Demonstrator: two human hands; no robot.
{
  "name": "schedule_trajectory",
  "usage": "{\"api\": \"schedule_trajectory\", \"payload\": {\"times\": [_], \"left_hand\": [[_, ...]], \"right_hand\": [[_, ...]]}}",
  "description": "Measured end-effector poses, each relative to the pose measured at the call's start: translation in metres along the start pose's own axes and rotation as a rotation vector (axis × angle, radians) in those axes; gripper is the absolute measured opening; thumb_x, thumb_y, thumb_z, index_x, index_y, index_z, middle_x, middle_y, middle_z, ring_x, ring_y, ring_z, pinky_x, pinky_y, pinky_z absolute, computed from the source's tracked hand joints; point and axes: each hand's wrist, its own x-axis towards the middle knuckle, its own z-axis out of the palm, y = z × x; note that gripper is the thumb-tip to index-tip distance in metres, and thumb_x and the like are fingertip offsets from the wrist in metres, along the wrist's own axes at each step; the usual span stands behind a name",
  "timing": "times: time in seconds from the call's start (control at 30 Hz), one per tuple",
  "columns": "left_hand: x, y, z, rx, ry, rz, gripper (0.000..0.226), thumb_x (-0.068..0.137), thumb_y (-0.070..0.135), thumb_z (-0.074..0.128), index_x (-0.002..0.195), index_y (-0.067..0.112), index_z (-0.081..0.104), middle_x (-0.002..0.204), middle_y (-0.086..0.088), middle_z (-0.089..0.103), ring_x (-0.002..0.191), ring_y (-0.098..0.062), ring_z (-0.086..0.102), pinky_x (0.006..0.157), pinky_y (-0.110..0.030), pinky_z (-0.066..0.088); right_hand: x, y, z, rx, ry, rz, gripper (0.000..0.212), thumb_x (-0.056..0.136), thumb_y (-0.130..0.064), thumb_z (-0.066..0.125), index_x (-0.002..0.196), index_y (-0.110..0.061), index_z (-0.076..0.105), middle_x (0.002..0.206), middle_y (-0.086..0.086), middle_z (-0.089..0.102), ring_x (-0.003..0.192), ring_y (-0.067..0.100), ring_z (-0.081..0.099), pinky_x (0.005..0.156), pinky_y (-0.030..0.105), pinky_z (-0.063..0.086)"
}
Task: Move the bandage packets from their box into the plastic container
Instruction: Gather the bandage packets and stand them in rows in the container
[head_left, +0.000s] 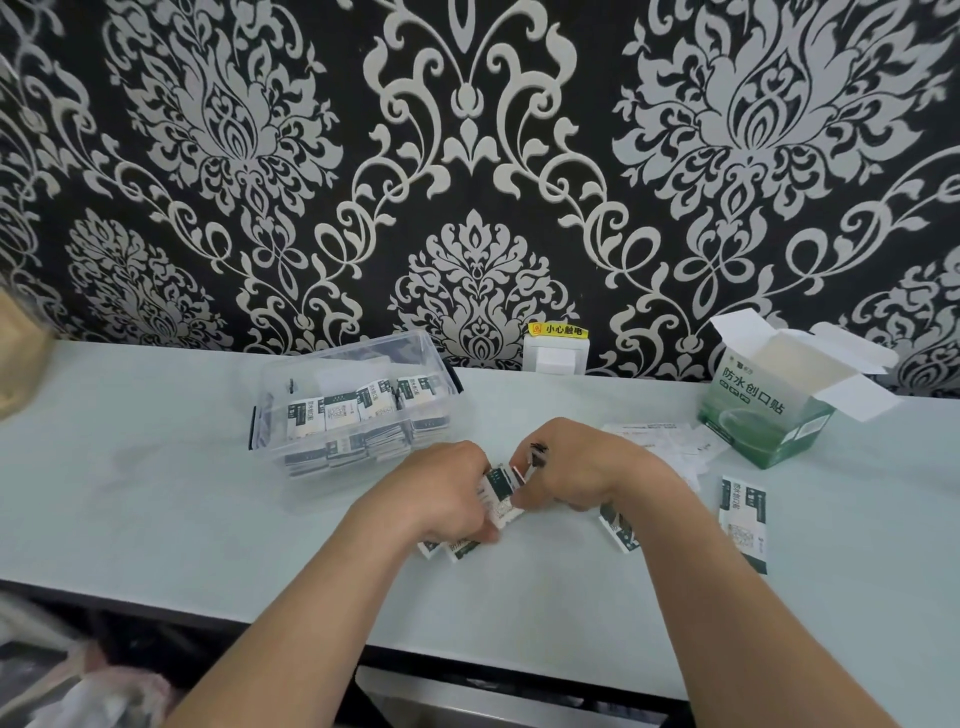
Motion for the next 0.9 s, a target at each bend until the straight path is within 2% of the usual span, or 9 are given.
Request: {"api": "schedule_trajectory", "payload": {"times": [0.1,0.27,0.33,0.4,0.47,0.53,0.63,0.8,0.9], "left_hand": [[-0.006,-0.004,-0.008,-0.114,-0.009,0.052,0.029,0.077,0.043,0.076,0.088,0.020,0.063,0.087,0.000,0.069,0.078,-0.017,0.064,0.065,-0.027,0.047],[-0.025,0.011,-0.028,-0.875,0.083,0.366,0.015,0.092,0.019,0.062,0.084,0.030,0.068,0.073,0.021,0.071,0.073,0.010,0.063,0.073,-0.013,0.047],[-0.023,0.020,-0.028,-1.078,0.135,0.403,0.013,0.092,0.019,0.061,0.096,0.028,0.070,0.090,0.014,0.075,0.092,0.002,0.068,0.086,-0.020,0.051],[-0.019,0.026,-0.025,-1.162,0.209,0.349,0.013,0.088,0.026,0.066,0.100,0.029,0.071,0.094,0.003,0.076,0.093,-0.010,0.071,0.086,-0.032,0.055],[-0.011,0.027,-0.021,-0.941,0.384,0.263,0.005,0.084,0.039,0.070,0.087,0.035,0.072,0.082,0.011,0.075,0.080,-0.005,0.071,0.075,-0.026,0.053],[-0.008,0.030,-0.020,-0.586,0.517,0.186,0.023,0.075,0.060,0.068,0.074,0.037,0.066,0.072,0.013,0.071,0.071,-0.007,0.067,0.063,-0.026,0.050],[-0.006,0.040,-0.023,-0.233,0.607,0.104,0.054,0.065,0.082,0.051,0.091,0.036,0.061,0.084,0.009,0.070,0.083,-0.017,0.065,0.065,-0.031,0.049],[-0.005,0.049,-0.028,-0.103,0.558,-0.011,0.094,0.066,0.085,0.050,0.140,0.028,0.031,0.115,0.002,0.065,0.106,-0.025,0.061,0.071,-0.034,0.041],[-0.003,0.053,-0.027,-0.149,0.507,-0.015,0.092,0.066,0.083,0.055,0.132,0.025,0.028,0.111,0.004,0.065,0.100,-0.024,0.063,0.068,-0.033,0.040]], "right_hand": [[0.000,0.003,-0.008,0.371,0.040,-0.130,0.006,0.085,-0.012,0.071,0.084,-0.013,0.064,0.057,0.001,0.046,0.044,0.010,0.034,0.041,0.020,0.029],[0.001,-0.001,-0.016,1.431,0.043,-0.179,0.033,0.087,-0.041,0.063,0.098,-0.010,0.059,0.063,-0.002,0.043,0.042,0.004,0.031,0.036,0.012,0.026],[0.003,-0.005,-0.012,1.560,0.007,-0.176,0.038,0.086,-0.049,0.062,0.098,-0.013,0.060,0.064,-0.002,0.043,0.043,0.004,0.034,0.042,0.013,0.029],[0.003,-0.008,-0.009,1.487,-0.015,-0.197,0.044,0.081,-0.057,0.066,0.099,-0.017,0.066,0.076,0.002,0.052,0.056,0.011,0.045,0.057,0.021,0.040],[0.000,-0.012,-0.008,1.414,0.000,-0.197,0.040,0.079,-0.051,0.069,0.100,-0.018,0.069,0.088,0.009,0.066,0.072,0.022,0.061,0.071,0.034,0.052],[-0.003,-0.015,-0.008,1.376,0.055,-0.199,0.027,0.084,-0.035,0.067,0.102,-0.015,0.069,0.086,0.011,0.071,0.072,0.025,0.070,0.066,0.034,0.059],[-0.003,-0.012,-0.006,1.347,0.128,-0.233,0.019,0.087,-0.021,0.063,0.104,-0.015,0.070,0.081,0.008,0.072,0.070,0.022,0.070,0.062,0.031,0.058],[-0.002,-0.005,-0.004,1.341,0.059,-0.284,0.022,0.082,-0.025,0.066,0.102,-0.019,0.073,0.097,0.009,0.071,0.090,0.026,0.068,0.087,0.042,0.051],[-0.005,0.000,-0.005,1.366,0.016,-0.295,0.018,0.086,-0.013,0.060,0.098,-0.016,0.073,0.086,0.009,0.071,0.074,0.024,0.070,0.072,0.037,0.056]]}}
